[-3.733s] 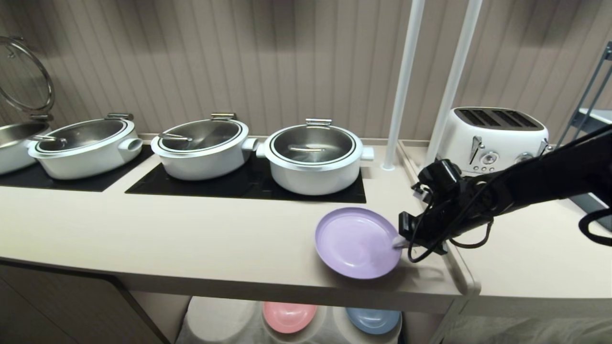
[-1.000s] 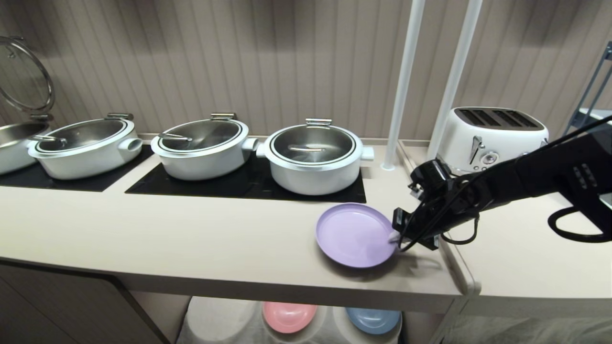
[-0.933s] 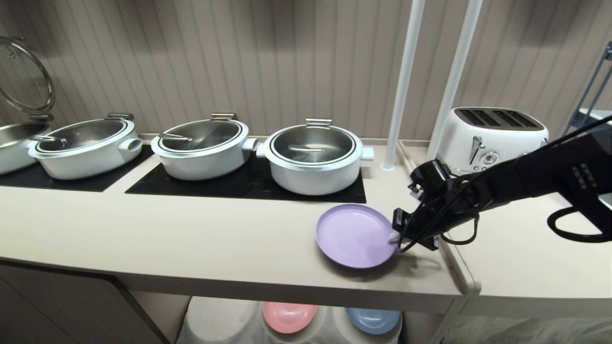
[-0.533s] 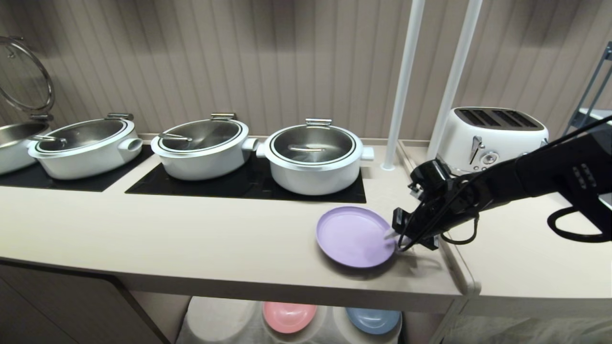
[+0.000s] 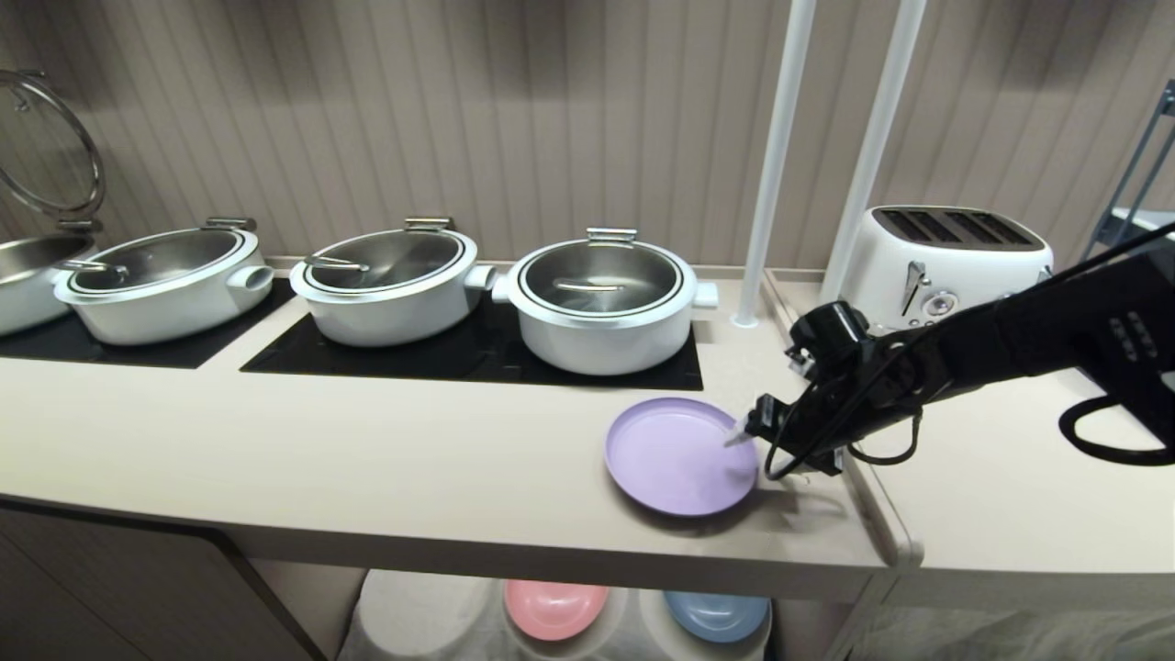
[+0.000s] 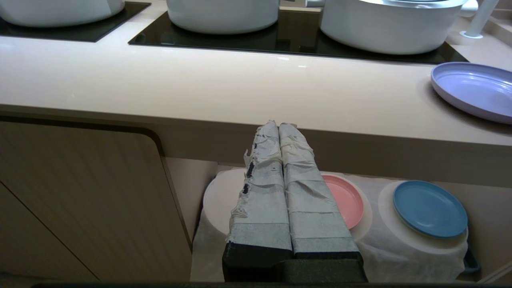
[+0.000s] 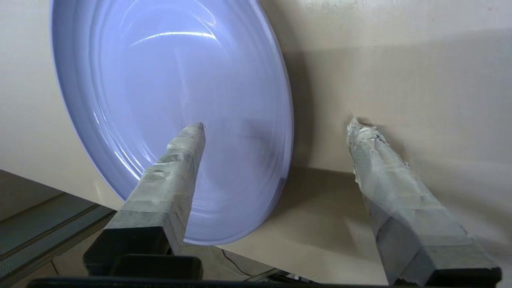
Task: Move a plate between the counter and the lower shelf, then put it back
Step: Put the plate
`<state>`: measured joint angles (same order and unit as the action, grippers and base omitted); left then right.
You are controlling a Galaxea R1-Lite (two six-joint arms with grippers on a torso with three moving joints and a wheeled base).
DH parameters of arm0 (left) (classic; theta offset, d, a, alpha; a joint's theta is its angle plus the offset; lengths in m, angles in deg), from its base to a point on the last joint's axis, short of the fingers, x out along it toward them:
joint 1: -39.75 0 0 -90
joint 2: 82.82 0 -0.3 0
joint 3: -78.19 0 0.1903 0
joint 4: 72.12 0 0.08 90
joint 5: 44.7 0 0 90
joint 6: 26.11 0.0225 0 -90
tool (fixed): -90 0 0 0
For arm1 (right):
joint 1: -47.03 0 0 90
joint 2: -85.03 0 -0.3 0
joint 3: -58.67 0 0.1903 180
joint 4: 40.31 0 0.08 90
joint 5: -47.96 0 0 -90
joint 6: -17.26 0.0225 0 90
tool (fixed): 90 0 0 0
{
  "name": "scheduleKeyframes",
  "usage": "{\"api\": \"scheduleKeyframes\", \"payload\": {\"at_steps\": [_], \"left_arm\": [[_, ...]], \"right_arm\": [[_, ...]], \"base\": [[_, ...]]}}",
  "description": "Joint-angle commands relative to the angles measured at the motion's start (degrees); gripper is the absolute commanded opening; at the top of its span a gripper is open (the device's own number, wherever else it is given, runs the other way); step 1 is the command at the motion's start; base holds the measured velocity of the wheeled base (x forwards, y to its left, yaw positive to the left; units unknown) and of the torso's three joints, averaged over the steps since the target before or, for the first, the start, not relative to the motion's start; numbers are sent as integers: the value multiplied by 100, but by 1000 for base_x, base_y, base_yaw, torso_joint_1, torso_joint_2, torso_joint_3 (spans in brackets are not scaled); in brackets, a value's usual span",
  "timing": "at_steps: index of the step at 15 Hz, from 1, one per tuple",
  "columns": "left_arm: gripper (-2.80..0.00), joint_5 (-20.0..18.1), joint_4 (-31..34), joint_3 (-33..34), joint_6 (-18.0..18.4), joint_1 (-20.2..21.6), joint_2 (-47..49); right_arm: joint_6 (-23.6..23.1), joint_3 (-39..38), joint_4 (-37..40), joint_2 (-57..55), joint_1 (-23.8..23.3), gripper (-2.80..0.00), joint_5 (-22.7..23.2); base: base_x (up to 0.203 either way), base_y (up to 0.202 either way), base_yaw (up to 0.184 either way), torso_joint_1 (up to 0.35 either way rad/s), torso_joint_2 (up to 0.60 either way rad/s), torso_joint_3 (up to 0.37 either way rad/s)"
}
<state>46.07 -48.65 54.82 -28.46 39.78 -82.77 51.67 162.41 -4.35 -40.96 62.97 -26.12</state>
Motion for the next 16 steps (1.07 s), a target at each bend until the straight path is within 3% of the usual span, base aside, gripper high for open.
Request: {"api": "scheduleKeyframes", "payload": {"at_steps": [1,7,16], "left_arm": [[-280,2,-1,0,-3,4,4],[-280,2,-1,0,-3,6,4],[-280,2,-1,0,-3,4,4]], "right_arm": [[14,-10,15,171,6,0,-41],[-21,-214,35,785,-1,0,-144],[-87,-1316,-15,2348,-1,0,-344]], "base": [[0,0,0,0,0,0],[0,0,0,0,0,0],[0,0,0,0,0,0]]}}
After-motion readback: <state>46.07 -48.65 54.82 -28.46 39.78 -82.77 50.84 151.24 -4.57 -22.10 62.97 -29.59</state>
